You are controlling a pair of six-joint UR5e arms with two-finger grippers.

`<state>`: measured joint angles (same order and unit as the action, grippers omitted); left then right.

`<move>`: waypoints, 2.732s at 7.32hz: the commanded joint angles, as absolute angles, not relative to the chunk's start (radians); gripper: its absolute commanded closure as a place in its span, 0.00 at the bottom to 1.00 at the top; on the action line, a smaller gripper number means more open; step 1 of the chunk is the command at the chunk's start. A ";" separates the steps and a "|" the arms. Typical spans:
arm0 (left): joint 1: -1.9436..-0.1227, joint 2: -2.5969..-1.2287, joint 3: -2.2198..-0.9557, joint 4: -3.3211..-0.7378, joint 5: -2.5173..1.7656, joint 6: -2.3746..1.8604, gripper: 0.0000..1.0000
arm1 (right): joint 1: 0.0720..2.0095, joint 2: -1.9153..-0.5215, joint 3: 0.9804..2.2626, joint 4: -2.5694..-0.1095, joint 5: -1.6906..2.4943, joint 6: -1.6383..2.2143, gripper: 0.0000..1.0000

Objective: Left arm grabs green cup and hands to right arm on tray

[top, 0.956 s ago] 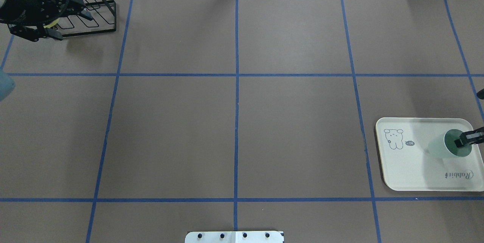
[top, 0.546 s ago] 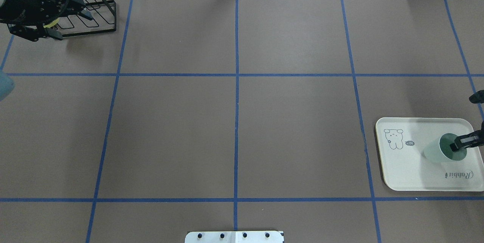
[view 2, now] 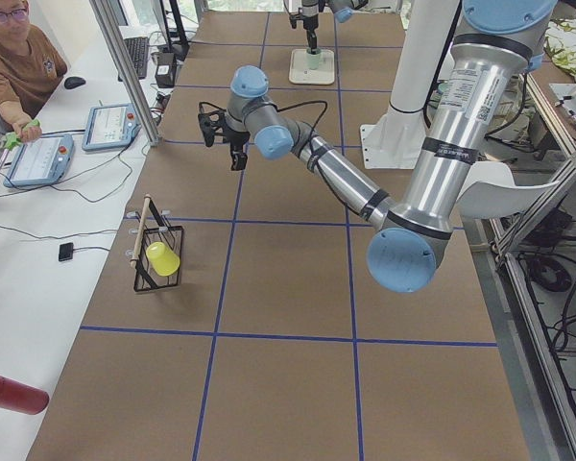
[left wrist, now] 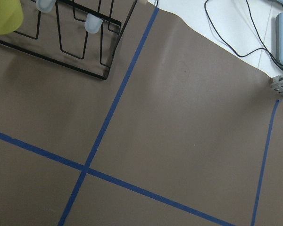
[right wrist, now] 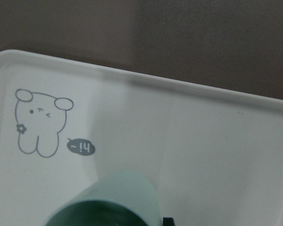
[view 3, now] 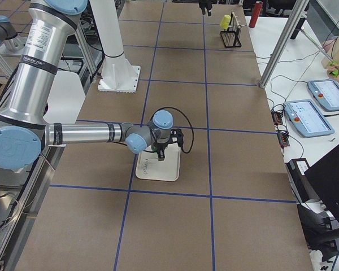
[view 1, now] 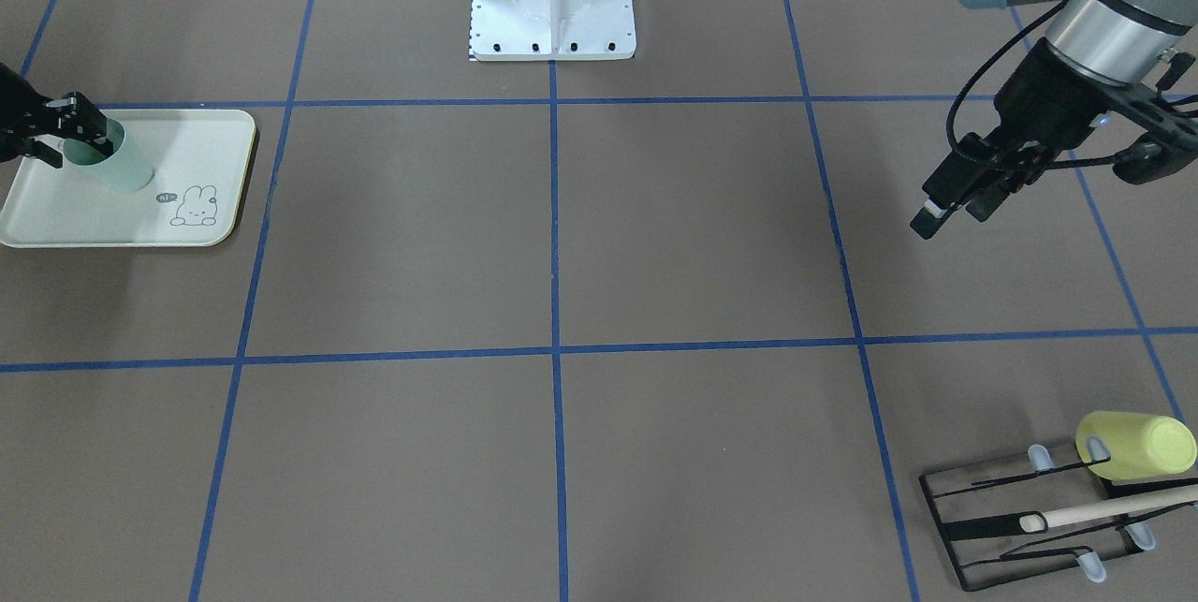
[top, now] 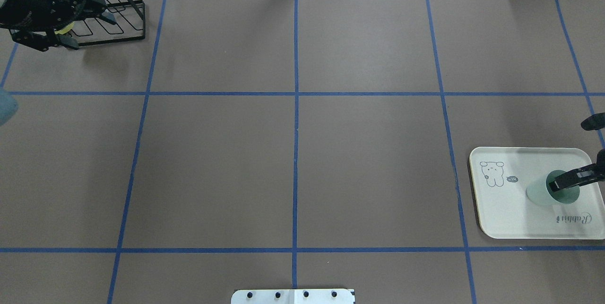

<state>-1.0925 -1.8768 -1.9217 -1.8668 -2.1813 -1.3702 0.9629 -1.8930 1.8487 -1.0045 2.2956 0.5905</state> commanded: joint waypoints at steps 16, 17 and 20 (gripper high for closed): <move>-1.468 -1.296 -2.045 -1.499 -2.374 -0.003 0.00 | 1.522 -1.715 1.908 -1.529 2.384 0.258 0.00; -1.471 -1.293 -2.046 -1.496 -2.397 -0.003 0.00 | 1.522 -1.723 1.913 -1.528 2.363 0.256 0.00; -1.477 -1.316 -1.982 -1.477 -2.396 -0.011 0.00 | 1.511 -1.723 1.914 -1.526 2.353 0.250 0.00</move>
<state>-1.4748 -1.3037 -2.0187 -1.4814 -2.3943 -0.0082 1.5174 -1.7227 1.9144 -1.5265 2.3574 0.2522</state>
